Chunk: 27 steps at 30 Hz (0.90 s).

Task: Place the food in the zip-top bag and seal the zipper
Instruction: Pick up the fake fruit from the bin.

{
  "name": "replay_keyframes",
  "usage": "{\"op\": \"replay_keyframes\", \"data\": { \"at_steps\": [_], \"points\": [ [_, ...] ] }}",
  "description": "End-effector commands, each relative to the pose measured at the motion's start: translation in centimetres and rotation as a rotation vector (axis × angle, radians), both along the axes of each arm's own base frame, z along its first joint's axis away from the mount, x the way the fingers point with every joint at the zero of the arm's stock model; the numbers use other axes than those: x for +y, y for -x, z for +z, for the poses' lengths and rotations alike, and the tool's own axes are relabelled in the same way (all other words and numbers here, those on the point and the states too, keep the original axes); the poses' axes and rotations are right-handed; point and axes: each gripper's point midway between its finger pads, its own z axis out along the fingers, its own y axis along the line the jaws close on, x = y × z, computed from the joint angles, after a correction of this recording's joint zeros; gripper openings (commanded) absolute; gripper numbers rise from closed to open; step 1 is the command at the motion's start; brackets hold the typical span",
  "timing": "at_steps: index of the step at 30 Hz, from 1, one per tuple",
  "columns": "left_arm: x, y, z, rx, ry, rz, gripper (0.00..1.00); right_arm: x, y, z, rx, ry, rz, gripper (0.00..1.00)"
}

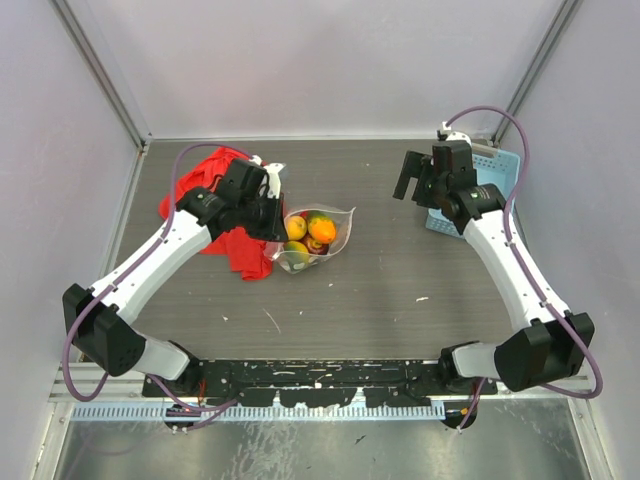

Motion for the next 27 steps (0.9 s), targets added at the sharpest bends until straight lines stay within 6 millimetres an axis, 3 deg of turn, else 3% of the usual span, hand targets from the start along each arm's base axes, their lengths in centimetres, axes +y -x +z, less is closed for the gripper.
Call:
{"op": "replay_keyframes", "data": {
  "at_steps": [1, 11, 19, 27],
  "points": [
    [-0.2, -0.6, 1.8, -0.055, 0.038, 0.006, 0.00, -2.1, -2.2, 1.6, -0.091, -0.001, -0.028, 1.00],
    [0.0, -0.7, 1.6, -0.057, 0.026, 0.012, 0.00, -10.3, -7.3, 2.2, -0.190, -0.069, -0.181, 1.00],
    [0.2, -1.0, 1.2, -0.057, 0.007, 0.015, 0.00, -16.6, -12.3, -1.2, -0.195, -0.146, -0.306, 1.00],
    [0.1, -1.1, 0.5, -0.039, -0.010, 0.015, 0.00, -20.5, -17.3, -4.8, -0.217, -0.213, -0.389, 1.00]
  ]
}}
